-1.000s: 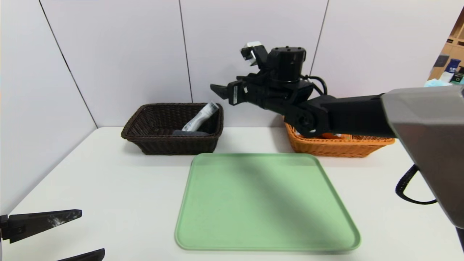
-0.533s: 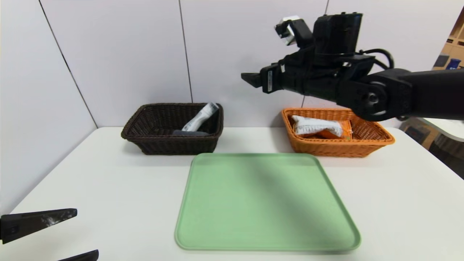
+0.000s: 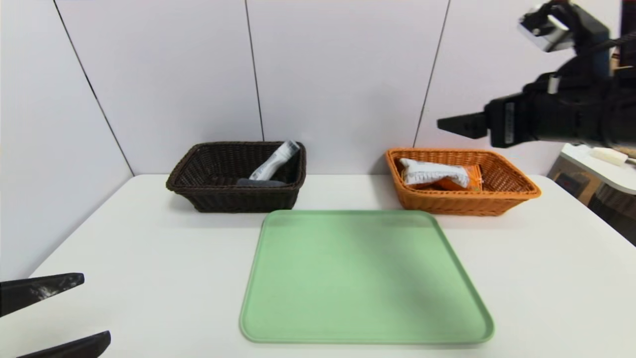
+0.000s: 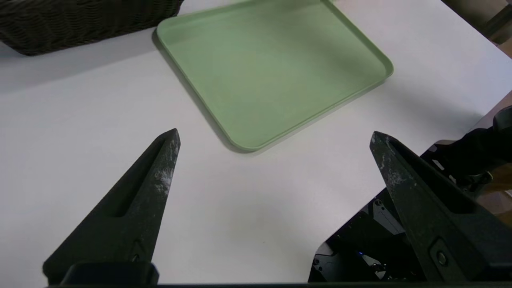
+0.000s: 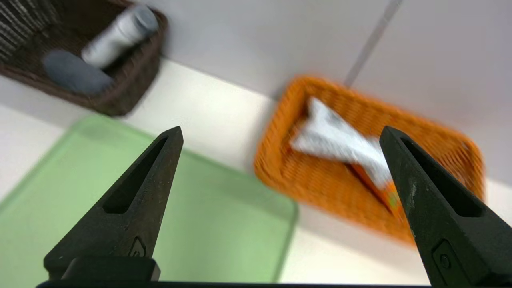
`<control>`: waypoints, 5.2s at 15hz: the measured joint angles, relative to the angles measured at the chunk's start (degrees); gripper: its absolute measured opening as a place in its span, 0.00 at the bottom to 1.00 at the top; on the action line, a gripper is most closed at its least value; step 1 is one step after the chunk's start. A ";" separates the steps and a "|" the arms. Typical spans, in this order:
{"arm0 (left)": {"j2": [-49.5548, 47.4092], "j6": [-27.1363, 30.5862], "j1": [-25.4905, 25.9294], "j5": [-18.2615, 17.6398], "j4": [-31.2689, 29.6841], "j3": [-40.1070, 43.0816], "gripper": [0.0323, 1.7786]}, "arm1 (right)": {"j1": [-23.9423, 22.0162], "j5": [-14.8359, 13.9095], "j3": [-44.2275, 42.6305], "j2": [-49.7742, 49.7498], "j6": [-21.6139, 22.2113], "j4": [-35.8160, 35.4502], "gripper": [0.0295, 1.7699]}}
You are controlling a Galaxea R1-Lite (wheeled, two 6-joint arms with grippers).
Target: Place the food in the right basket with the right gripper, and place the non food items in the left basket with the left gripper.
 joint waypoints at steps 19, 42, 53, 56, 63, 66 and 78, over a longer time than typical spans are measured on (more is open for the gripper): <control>-11.98 4.63 19.10 4.99 19.08 -3.55 0.95 | -22.92 -1.73 25.88 -52.87 0.55 32.70 0.96; -32.18 7.70 23.15 0.51 21.35 10.45 0.95 | -22.33 5.29 42.34 -78.97 1.17 30.27 0.96; -35.46 7.81 22.61 11.04 -12.62 32.32 0.95 | -22.52 2.57 66.69 -84.61 0.71 -5.73 0.96; -36.77 8.62 22.43 15.13 -16.25 37.79 0.95 | -22.49 1.99 73.09 -84.64 1.10 -13.23 0.96; -41.58 10.37 22.19 17.83 -15.51 40.53 0.95 | -22.53 5.79 75.08 -84.64 1.27 -10.57 0.96; -42.36 9.63 22.15 18.19 -15.25 40.61 0.95 | -22.53 5.88 75.11 -84.64 3.19 -7.14 0.96; -42.58 6.31 22.17 18.57 -15.51 40.63 0.95 | -22.58 5.90 75.13 -84.61 4.02 -7.00 0.96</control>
